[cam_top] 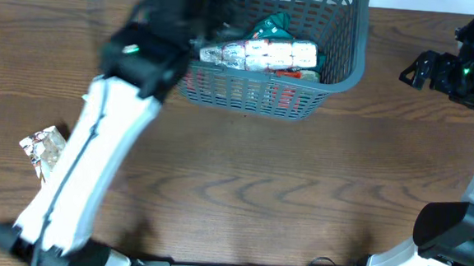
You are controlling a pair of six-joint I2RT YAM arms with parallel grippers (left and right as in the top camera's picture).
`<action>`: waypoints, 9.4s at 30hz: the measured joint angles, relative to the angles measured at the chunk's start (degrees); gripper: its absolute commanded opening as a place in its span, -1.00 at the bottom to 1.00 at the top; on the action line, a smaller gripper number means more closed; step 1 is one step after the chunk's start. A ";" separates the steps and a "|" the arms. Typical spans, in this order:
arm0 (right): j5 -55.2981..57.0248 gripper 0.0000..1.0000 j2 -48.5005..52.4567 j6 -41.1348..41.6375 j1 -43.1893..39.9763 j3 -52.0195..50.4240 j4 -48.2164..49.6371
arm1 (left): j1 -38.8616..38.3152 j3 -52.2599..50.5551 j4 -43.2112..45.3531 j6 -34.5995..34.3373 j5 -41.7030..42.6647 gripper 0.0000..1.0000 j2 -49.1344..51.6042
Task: Pack container
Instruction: 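Open the left gripper and withdraw it to the left side, then lower the left gripper onto the light-blue snack pack and grasp it, then carry the light-blue snack pack into the basket with the left gripper, then release the snack and move the left gripper to the bread bag, then grasp the clear brown-labelled bread bag with the left gripper and lift, then carry the bread bag into the basket and open the left gripper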
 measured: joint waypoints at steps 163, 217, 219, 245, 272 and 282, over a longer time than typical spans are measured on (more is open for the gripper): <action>2.80 0.98 0.04 1.09 0.00 0.00 3.39 | 19.78 0.90 -30.60 -30.10 2.32 0.97 -7.48; 2.78 0.99 0.04 0.04 0.00 -0.02 5.16 | 53.11 -48.39 -8.31 -45.79 12.15 0.97 8.85; 2.80 0.99 0.04 0.07 0.00 -0.02 5.16 | 53.11 -48.39 -8.00 -45.79 12.35 0.99 10.16; 2.80 0.98 0.04 0.04 0.00 -0.02 3.17 | 52.28 -45.48 -8.63 -43.25 20.96 -0.77 9.51; 2.80 0.99 0.04 0.04 0.00 -0.02 2.54 | 8.07 -9.60 11.72 6.78 18.21 -0.88 -6.05; 2.80 0.98 0.04 0.04 0.00 -0.02 1.90 | 4.48 -9.25 17.79 22.82 18.78 -0.88 9.09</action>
